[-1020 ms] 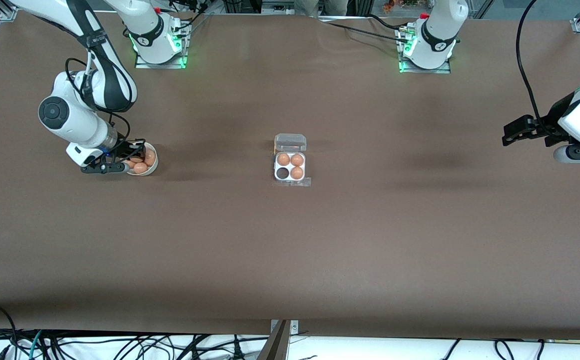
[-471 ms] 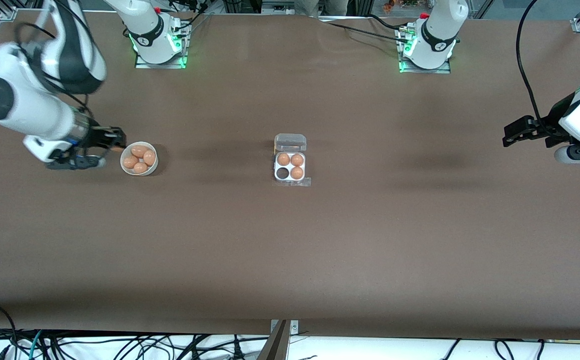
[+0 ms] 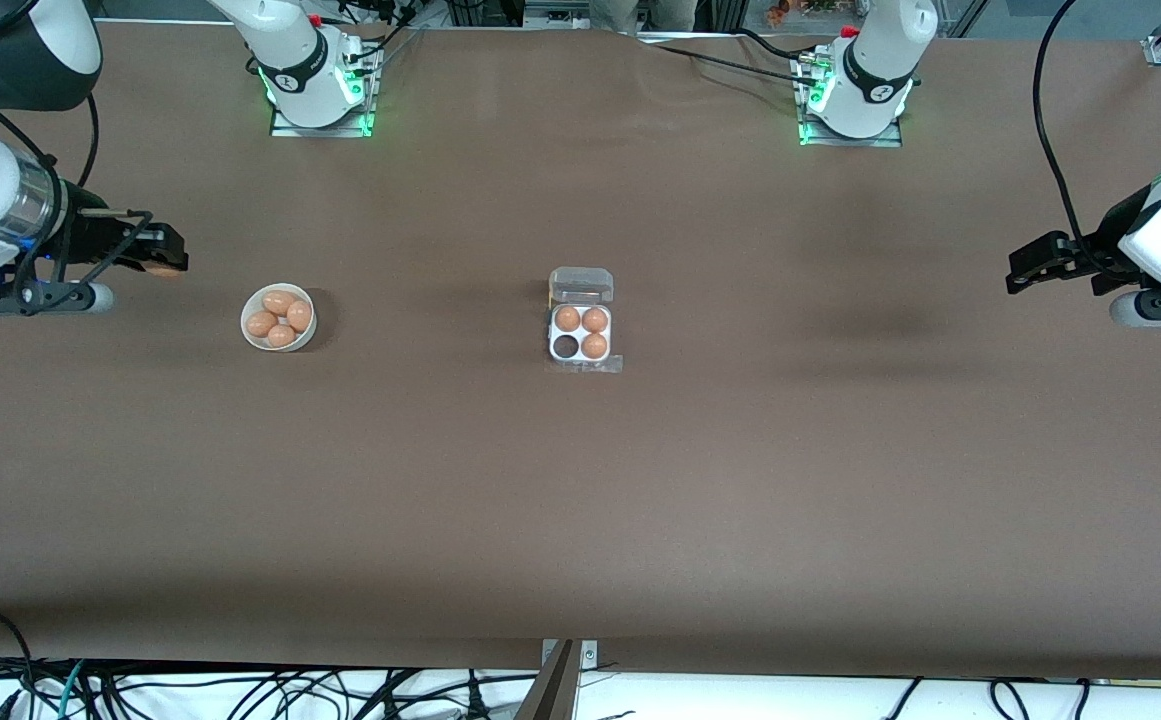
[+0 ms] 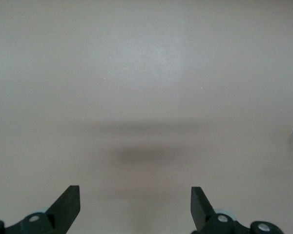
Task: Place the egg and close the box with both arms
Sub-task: 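Lift the brown egg out of the bowl with the right gripper, then carry the egg with the right gripper over the clear egg carton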
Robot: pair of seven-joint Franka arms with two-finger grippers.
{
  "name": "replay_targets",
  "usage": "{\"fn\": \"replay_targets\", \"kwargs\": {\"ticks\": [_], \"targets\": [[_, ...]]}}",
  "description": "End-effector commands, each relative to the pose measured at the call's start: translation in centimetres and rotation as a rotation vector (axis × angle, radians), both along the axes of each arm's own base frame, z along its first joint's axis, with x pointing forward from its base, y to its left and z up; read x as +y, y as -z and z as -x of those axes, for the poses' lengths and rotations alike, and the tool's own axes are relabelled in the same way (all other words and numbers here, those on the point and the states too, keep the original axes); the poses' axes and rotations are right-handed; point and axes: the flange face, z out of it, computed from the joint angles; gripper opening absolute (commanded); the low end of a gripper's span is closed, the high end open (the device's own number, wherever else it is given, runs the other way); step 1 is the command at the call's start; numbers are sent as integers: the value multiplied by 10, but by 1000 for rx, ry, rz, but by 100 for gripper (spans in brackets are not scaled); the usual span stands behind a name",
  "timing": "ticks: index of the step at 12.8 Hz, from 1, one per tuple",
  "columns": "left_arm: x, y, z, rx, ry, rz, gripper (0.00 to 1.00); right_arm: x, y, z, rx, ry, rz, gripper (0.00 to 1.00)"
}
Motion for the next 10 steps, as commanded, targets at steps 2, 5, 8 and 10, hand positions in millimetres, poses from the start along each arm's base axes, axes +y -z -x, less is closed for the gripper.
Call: {"fn": "replay_targets", "kwargs": {"ticks": [2,5,8,10], "targets": [[2,-6,-3,-11,20,-14,100,102,34,-33,31,56,17,0],[2,-6,-3,-11,19,-14,100,189,65,-45,53,84,-28,0],[2,-6,-3,-11,19,-14,100,270,100,-40,-15,107,-43,0],[2,-6,-3,-11,19,-14,100,312,121,-30,-42,113,-53,0]]}}
